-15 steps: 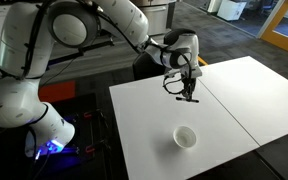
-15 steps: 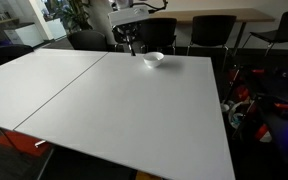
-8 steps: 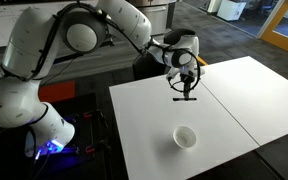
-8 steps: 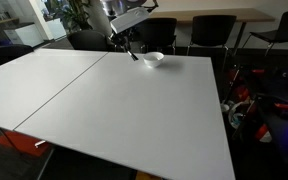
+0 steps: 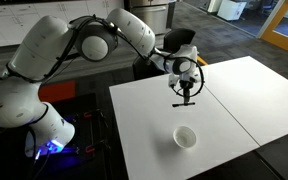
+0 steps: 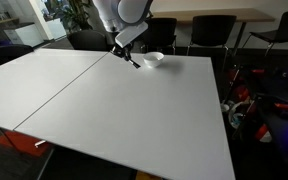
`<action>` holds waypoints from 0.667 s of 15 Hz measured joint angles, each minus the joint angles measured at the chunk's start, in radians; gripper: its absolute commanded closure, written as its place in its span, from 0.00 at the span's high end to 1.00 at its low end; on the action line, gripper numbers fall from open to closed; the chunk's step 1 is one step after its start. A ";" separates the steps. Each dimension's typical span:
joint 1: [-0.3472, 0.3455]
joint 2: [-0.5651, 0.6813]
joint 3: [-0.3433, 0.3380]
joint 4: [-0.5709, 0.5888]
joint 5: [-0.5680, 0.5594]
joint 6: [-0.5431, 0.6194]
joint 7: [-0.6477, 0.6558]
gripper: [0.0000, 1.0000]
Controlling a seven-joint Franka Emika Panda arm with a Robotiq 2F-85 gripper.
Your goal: Remove the marker from the bowl and put it on the table
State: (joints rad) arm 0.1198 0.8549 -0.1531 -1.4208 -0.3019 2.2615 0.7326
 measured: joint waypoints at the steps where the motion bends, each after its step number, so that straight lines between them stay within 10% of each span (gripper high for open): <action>1: 0.000 0.007 -0.003 0.006 0.000 0.000 -0.006 0.49; 7: 0.000 0.019 -0.019 0.023 0.002 -0.002 -0.023 0.95; 10: 0.000 0.017 -0.025 0.029 0.008 -0.033 -0.023 1.00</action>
State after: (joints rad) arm 0.1198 0.8720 -0.1778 -1.3914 -0.2935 2.2280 0.7092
